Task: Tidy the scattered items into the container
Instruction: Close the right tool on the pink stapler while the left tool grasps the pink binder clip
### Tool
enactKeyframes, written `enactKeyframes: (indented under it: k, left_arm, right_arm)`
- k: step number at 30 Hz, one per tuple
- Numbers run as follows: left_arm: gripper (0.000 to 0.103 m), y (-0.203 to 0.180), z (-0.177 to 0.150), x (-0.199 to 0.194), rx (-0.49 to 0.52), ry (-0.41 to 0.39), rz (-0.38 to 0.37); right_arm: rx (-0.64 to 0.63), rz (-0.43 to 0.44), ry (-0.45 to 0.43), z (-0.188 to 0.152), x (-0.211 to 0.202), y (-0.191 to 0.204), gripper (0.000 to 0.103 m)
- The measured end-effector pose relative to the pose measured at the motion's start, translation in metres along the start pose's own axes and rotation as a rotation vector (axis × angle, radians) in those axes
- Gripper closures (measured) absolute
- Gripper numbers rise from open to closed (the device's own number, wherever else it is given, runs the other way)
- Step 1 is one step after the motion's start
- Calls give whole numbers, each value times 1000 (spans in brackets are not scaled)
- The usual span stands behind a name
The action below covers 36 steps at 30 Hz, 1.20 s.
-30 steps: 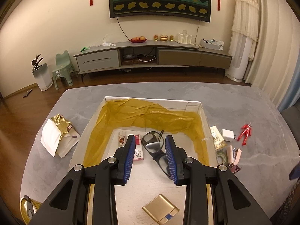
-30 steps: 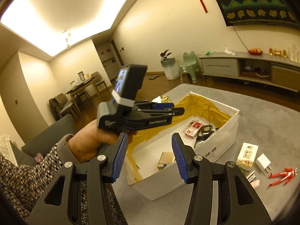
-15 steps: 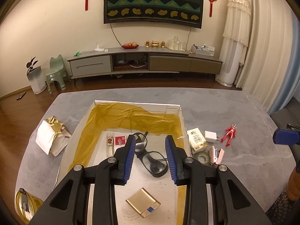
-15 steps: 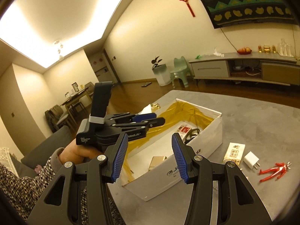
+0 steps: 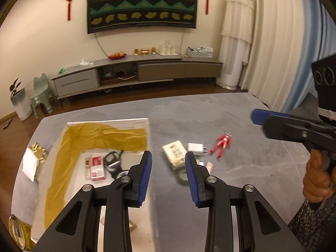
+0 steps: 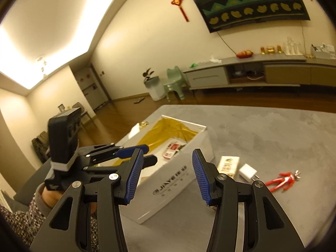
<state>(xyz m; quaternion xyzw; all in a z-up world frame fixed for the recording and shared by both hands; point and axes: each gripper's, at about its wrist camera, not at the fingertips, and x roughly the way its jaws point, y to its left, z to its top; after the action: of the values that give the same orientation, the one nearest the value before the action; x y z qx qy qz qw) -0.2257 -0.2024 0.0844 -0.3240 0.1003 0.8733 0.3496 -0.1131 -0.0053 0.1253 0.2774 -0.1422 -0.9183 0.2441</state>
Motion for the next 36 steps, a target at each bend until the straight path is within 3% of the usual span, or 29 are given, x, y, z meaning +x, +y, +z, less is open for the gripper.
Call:
enactKeyframes:
  k: [7,12,16,24,36]
  left_arm:
    - [68,-46,-5,18,73,51,-58]
    - [58,-69,-17,37,105,99,-66]
    - [57,-79,-27,59,103,154,-80]
    - [56,-78,-47,99,60,227,-62]
    - [56,-58,-70,153,-48,272,-63]
  right_arm:
    - [74,-80,37,-2,-1,-29,51]
    - [111,-133,71,-8,1,-47,51]
    - [141,-163,100,-12,9,-60,51]
    - [215,-231,218,-35,46,-94,51]
    - [317,-286,360,-76,103,-141,51]
